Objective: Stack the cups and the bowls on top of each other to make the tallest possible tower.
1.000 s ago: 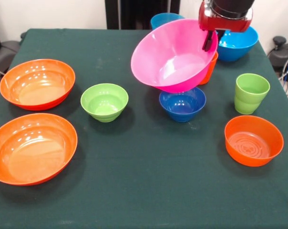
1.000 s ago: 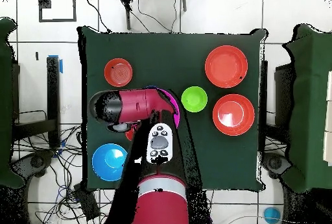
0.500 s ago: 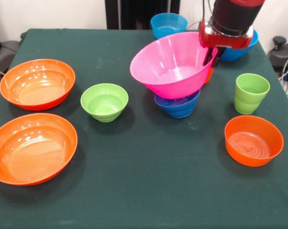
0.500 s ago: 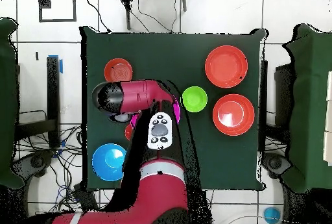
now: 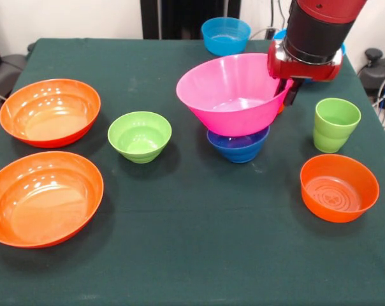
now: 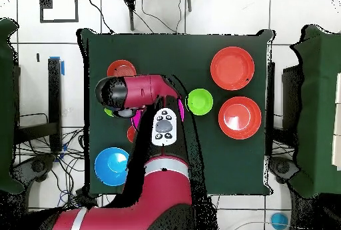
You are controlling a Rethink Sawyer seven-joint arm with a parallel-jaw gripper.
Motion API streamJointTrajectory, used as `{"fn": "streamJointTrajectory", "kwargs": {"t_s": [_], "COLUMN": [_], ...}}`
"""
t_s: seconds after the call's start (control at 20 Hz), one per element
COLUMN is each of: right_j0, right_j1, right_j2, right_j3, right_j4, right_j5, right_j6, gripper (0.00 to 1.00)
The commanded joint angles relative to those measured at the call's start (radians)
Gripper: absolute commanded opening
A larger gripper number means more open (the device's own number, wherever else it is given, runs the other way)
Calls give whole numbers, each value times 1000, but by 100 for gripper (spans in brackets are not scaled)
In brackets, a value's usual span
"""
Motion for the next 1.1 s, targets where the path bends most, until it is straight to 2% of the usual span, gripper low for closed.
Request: {"fn": "streamJointTrajectory", "kwargs": {"t_s": [0.05, 0.85, 0.9, 1.1], "right_j0": [3, 14, 18, 20], "right_j1": [62, 75, 75, 71], "right_j2": [49, 41, 37, 37], "right_j3": [-69, -69, -70, -59], "right_j4": [0, -3, -12, -19], "right_j5": [5, 3, -7, -17], "right_j6": [93, 96, 88, 82], "gripper": [0, 0, 100, 100]}}
